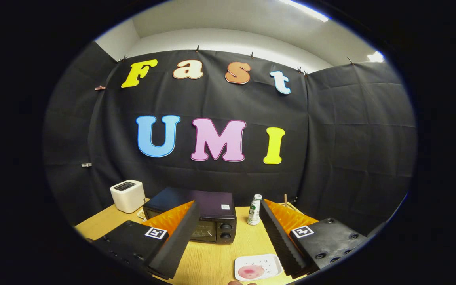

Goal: Open the toaster oven, put the food inside, and close the toaster oven door.

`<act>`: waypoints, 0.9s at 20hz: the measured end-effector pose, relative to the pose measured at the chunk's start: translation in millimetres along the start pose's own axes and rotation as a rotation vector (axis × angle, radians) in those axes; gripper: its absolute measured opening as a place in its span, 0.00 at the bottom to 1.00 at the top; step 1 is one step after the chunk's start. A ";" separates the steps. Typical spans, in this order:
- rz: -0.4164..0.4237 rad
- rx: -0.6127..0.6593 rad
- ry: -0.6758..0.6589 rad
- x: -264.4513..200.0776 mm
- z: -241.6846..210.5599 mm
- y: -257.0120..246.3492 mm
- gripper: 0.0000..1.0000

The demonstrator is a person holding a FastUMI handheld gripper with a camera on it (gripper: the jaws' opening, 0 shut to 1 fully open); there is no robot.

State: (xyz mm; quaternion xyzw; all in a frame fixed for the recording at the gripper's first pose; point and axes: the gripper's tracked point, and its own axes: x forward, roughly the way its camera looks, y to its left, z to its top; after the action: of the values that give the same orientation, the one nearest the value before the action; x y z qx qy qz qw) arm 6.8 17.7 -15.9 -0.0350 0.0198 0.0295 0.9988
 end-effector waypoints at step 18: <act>0.049 0.044 0.123 76.6 -39.0 70.4 0.98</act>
State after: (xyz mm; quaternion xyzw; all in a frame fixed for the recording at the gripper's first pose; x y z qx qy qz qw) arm 77.4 89.4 -62.8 -0.0143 0.0828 0.0510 0.9952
